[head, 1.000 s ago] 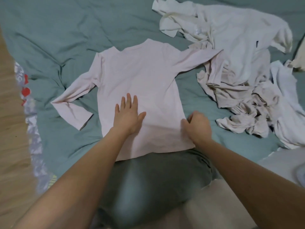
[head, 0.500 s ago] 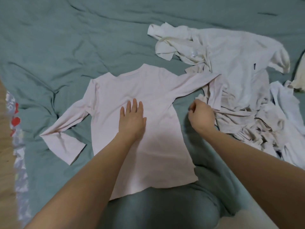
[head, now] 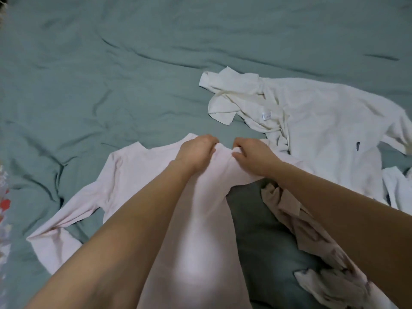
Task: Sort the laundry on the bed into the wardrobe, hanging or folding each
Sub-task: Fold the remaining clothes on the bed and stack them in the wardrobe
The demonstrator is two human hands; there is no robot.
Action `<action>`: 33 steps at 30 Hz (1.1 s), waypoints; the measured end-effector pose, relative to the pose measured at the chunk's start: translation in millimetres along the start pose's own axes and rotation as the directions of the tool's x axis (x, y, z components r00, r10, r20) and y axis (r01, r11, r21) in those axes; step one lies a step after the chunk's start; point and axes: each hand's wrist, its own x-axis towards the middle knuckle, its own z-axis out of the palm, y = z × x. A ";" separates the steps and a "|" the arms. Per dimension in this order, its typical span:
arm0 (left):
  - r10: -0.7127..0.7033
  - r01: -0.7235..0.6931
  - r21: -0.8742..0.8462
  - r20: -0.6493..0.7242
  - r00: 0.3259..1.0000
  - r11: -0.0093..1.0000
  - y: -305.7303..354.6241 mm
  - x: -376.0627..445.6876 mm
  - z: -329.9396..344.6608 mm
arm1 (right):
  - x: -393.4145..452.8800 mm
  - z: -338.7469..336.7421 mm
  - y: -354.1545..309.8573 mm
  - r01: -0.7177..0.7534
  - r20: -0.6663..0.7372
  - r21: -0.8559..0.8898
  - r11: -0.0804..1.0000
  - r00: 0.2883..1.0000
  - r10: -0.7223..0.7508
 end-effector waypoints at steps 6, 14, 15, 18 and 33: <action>-0.201 0.152 -0.197 -0.260 0.945 0.969 -13.3 25.0 -10.7 | 16.5 -6.1 2.5 0.093 -0.253 0.066 0.993 0.965 -0.074; -0.256 0.201 -0.233 -0.237 0.937 0.951 -19.1 28.2 -2.2 | 17.9 -24.7 37.9 0.034 0.235 0.025 0.999 0.971 -0.039; -0.258 0.202 -0.235 -0.237 0.937 0.951 -13.8 25.6 -0.8 | 14.5 -33.3 40.1 0.009 0.246 0.064 0.998 0.969 -0.025; -0.217 0.145 -0.273 -0.253 0.943 0.951 9.1 14.9 5.7 | 2.0 -59.1 44.3 -0.046 0.261 0.195 0.980 0.965 -0.006; -0.043 0.031 -0.081 -0.158 0.987 0.996 84.0 15.9 15.8 | -86.3 -115.0 121.6 -0.342 0.086 0.139 0.929 0.939 0.333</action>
